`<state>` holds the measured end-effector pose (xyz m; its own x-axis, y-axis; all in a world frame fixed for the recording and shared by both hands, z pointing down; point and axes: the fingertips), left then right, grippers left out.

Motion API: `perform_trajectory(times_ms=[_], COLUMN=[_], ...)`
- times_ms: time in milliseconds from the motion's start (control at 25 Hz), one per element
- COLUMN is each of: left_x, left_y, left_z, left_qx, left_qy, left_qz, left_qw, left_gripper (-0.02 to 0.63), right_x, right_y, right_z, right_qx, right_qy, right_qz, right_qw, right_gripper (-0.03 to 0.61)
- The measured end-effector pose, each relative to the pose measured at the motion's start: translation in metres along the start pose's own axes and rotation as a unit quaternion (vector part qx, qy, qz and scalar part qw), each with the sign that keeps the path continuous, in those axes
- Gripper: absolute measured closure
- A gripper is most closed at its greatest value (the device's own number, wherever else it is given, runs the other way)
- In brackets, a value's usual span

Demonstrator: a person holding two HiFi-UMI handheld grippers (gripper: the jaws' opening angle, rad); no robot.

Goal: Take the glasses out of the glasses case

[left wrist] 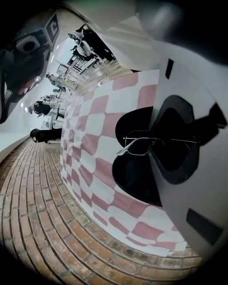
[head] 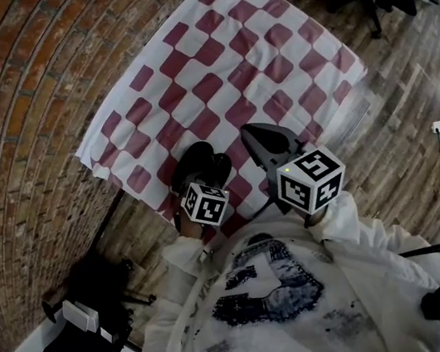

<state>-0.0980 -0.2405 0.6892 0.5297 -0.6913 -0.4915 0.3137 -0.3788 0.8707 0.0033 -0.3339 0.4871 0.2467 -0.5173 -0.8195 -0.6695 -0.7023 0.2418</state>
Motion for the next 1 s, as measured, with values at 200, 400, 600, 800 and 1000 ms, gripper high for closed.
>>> perform_trajectory(times_ms=[200,400,600,800,1000], left_x=[-0.001,-0.002,-0.002,0.003,0.007], left_y=[0.000,-0.003,-0.008,-0.018,-0.031], left_z=[0.000,0.003,0.009,0.017,0.023], left_qx=[0.019,0.024,0.032,0.040,0.044], left_qy=[0.026,0.015,0.005,-0.015,-0.041], left_qz=[0.009,0.002,-0.009,-0.029,-0.055], left_qw=[0.9994,0.9996,0.9994,0.9987,0.9967], left_gripper=[0.561,0.568,0.572,0.574,0.574], right_x=[-0.002,-0.002,-0.002,-0.002,-0.001], right_y=[-0.003,-0.006,-0.011,-0.013,-0.018], right_z=[0.000,0.001,0.001,0.007,0.014], right_qx=[-0.001,-0.003,-0.005,-0.003,-0.004], right_qy=[0.003,0.001,0.000,-0.002,-0.006], right_qz=[0.000,-0.001,-0.005,-0.005,-0.010], right_qw=[1.000,1.000,1.000,1.000,1.000], right_gripper=[0.565,0.565,0.565,0.565,0.565])
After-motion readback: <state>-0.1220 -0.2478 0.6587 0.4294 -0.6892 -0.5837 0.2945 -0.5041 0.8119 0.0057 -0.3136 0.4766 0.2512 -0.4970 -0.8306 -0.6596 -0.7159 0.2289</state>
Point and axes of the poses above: the fingertips, and each gripper's own axes: y forward along the fingers, z to its left, x out of its top, and after that the axes turned 9 degrees about -z, right-handed
